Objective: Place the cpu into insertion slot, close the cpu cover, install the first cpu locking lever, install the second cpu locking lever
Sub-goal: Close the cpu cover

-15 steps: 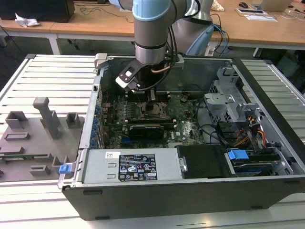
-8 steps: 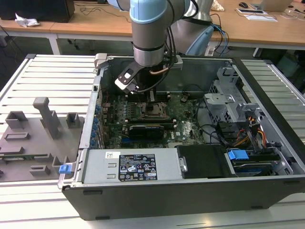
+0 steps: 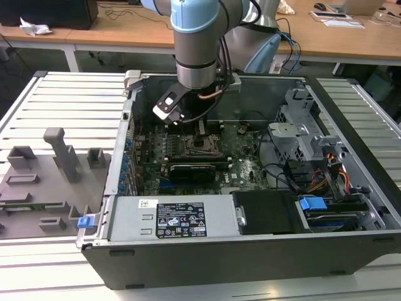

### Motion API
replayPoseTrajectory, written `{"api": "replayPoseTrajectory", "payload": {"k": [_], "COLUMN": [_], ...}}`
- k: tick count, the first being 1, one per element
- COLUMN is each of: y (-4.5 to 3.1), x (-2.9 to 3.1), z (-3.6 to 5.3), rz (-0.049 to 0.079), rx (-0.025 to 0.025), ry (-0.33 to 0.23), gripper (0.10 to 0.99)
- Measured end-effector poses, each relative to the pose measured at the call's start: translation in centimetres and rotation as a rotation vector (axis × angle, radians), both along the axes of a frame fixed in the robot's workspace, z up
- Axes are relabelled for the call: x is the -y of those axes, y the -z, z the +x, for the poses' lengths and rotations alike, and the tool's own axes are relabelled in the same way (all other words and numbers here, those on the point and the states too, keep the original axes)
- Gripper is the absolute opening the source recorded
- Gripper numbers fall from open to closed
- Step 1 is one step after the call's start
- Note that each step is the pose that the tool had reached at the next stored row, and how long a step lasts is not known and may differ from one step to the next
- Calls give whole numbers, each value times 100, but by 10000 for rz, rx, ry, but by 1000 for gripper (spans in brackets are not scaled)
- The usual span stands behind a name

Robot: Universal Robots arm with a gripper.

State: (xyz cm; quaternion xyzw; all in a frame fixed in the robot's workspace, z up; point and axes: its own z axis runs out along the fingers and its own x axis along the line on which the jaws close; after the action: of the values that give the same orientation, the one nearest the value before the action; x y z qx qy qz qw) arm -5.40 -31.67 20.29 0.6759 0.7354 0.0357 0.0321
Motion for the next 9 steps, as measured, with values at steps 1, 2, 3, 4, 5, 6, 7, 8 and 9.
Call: {"api": "replayPoseTrajectory", "payload": {"k": [1,2,3,4,5,6,7,8,9], "y": [-10,-28,-53,-75,-82,-87,-87,-88,-95], "x": [0,-5,-4,-2,-2,-2,-2,-2,-1], "z": [1,4,3,1,0,-7,-15,-18,-20], "rz": [3,26,17,4,5,2,-1,-1,-3], "rx": [6,24,16,6,7,8,8,6,5], "ry": [-1,-2,-1,0,1,2,1,1,-1], "gripper": [157,157,157,157,157,157,157,157,157]}}
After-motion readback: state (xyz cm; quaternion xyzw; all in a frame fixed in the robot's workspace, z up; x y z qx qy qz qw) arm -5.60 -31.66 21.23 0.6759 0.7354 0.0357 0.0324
